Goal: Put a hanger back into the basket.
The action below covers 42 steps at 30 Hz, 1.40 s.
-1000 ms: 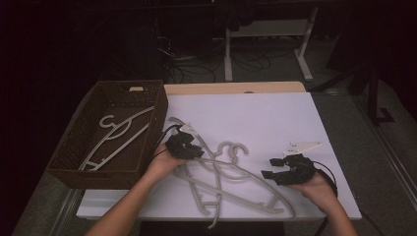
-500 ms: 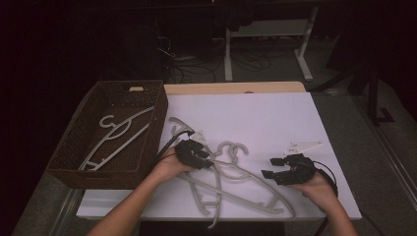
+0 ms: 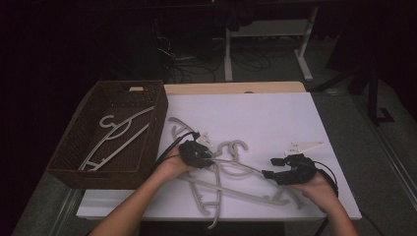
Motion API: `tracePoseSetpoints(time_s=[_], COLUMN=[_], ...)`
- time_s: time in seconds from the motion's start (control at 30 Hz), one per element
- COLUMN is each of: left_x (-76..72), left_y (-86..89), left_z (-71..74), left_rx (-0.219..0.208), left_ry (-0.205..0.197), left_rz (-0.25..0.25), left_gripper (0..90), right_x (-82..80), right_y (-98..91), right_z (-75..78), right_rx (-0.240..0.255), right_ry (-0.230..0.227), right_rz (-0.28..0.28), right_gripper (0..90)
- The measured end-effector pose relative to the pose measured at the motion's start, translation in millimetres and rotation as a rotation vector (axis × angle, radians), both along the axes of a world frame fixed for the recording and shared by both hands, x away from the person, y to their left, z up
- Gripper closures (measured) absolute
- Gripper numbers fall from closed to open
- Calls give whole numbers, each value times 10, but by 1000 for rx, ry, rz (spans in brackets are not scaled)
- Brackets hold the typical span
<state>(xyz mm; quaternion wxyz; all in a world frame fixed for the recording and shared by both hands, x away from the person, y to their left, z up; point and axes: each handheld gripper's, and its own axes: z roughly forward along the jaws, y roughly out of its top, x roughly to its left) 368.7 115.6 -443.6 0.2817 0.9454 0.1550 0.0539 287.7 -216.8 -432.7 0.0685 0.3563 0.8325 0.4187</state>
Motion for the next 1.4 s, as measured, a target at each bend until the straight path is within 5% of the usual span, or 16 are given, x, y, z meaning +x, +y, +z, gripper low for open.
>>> tracePoseSetpoints(time_s=[0.27, 0.67, 1.03, 1.4], left_x=[-1, -9, 18, 9], left_y=[0, 25, 181, 244], left_z=[-2, 62, 275, 660], left_rx=[4, -29, -104, -132], left_ry=[-2, 2, -61, -117], left_rz=[-34, -24, 128, 232], left_gripper=[820, 827, 830, 831], right_x=[4, -3, -20, 0], right_y=[-7, -24, -20, -24], right_z=[1, 18, 40, 6], right_rx=[4, 22, 38, 12], right_ry=[-2, -14, -25, -20], right_rz=[-5, -10, -3, -20], right_gripper=[373, 367, 361, 257])
